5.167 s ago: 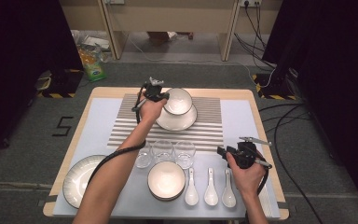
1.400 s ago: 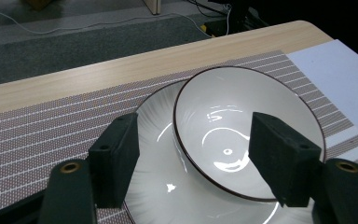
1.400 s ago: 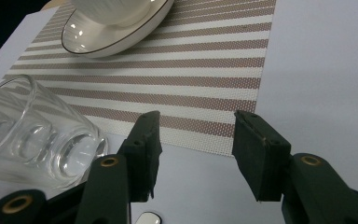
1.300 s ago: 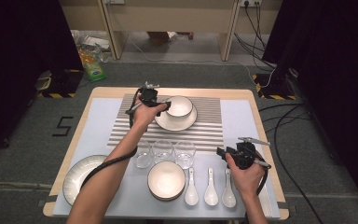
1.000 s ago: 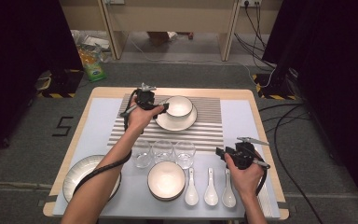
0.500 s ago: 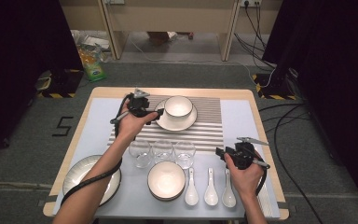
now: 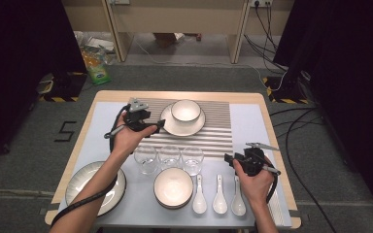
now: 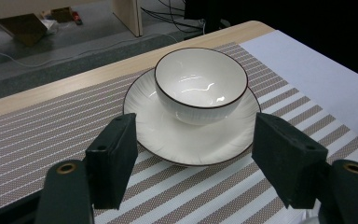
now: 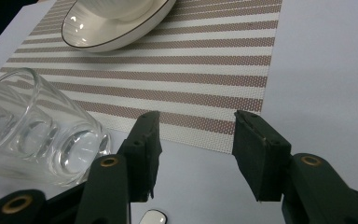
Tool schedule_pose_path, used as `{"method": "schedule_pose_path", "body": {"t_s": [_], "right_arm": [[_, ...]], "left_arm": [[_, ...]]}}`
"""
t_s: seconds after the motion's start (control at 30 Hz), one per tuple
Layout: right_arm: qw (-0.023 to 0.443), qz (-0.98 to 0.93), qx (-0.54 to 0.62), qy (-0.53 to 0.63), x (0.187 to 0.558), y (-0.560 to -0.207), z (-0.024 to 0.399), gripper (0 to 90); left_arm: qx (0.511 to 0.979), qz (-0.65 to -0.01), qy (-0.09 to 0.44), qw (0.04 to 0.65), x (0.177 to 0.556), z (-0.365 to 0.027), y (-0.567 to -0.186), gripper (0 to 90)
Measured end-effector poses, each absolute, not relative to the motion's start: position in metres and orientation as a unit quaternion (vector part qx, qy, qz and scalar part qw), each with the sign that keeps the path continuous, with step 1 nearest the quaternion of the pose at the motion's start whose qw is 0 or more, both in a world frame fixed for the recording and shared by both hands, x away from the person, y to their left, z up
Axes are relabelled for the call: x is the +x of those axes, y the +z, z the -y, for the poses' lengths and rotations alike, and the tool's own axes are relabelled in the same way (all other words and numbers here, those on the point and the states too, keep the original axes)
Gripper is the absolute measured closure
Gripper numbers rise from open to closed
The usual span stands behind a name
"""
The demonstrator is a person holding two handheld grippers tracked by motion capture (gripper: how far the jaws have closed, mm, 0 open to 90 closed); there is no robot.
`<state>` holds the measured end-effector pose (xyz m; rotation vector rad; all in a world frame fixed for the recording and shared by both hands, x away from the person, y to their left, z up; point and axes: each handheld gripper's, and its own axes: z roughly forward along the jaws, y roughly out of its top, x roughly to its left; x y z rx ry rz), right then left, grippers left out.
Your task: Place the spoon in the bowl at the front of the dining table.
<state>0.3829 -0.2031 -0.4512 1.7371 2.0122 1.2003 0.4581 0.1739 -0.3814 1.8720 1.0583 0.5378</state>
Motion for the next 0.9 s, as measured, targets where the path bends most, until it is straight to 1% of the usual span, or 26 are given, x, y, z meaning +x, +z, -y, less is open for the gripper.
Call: {"method": "schedule_pose_path", "body": {"t_s": [0.2,0.53,0.9], "right_arm": [[0.112,-0.687,0.592,0.406,0.383,-0.451,0.201,51.4],[0.111,-0.691,0.588,0.405,0.383,-0.447,0.196,51.4],[0.112,-0.700,0.582,0.397,0.380,-0.445,0.189,51.6]], "left_arm": [[0.755,-0.422,0.213,0.455,0.442,-0.183,-0.382,30.7],[0.747,-0.416,0.222,0.469,0.417,-0.199,-0.383,31.7],[0.731,-0.416,0.244,0.482,0.382,-0.220,-0.389,31.8]]}}
